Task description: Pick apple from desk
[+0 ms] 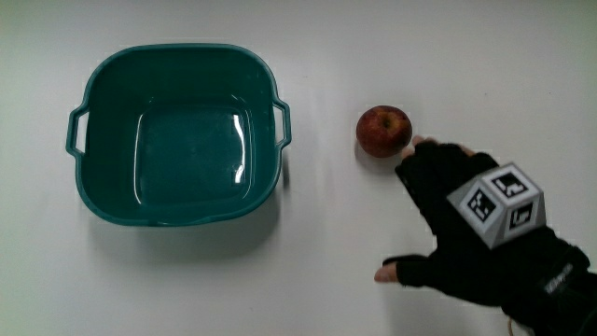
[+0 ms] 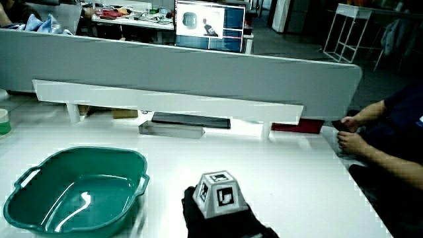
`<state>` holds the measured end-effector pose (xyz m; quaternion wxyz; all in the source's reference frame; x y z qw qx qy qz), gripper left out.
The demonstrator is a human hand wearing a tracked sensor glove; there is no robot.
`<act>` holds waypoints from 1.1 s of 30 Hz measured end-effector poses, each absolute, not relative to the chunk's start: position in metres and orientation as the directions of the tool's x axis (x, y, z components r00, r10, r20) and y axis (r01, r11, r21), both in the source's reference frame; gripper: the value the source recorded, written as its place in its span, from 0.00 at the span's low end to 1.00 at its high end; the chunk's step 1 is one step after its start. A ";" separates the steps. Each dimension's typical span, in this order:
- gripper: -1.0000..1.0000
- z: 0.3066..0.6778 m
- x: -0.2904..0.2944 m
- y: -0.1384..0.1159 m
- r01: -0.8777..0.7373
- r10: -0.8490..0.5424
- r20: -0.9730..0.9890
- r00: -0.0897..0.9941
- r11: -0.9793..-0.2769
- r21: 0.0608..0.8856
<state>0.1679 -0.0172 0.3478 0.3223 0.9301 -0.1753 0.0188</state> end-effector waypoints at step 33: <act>0.50 0.441 0.145 -0.121 -0.179 -0.143 0.115 0.983 -0.610 0.772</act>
